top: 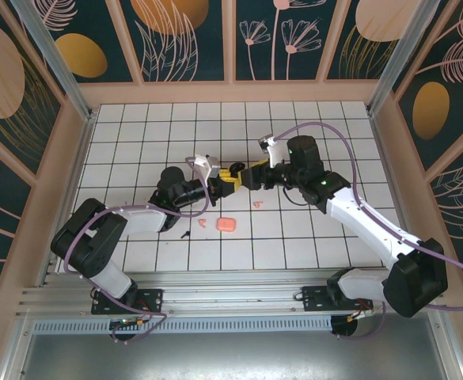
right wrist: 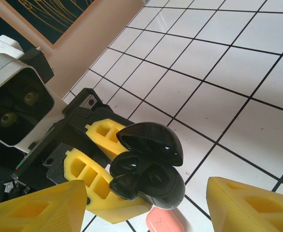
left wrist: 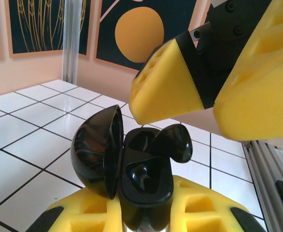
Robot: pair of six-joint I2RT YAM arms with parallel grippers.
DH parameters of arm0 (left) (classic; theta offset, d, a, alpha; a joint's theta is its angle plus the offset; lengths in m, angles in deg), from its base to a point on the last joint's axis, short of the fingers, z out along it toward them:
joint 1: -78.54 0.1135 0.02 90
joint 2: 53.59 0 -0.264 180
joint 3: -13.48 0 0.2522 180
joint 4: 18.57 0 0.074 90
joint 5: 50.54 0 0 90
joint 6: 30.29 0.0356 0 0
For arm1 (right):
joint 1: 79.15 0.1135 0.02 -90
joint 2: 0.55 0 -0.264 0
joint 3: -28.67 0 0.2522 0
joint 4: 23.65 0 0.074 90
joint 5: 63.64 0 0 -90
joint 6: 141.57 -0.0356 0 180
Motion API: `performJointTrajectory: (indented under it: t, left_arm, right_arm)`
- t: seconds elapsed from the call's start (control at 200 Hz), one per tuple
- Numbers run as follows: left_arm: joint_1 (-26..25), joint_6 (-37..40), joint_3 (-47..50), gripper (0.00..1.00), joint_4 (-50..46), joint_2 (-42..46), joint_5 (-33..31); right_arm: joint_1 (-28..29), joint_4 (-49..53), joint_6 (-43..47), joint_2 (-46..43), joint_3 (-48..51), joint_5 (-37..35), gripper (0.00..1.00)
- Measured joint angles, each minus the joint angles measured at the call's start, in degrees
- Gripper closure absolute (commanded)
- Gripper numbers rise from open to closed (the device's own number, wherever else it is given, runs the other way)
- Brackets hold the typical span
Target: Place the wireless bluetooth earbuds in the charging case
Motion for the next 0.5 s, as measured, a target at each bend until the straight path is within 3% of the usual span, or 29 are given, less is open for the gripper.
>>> performJointTrajectory:
  t: [0.495]
  left_arm:
    - [0.0, 0.7, -0.85, 0.92, -1.42, 0.0, 0.0]
  right_arm:
    - [0.0, 1.66, -0.15, 0.76, 0.0, -0.63, 0.31]
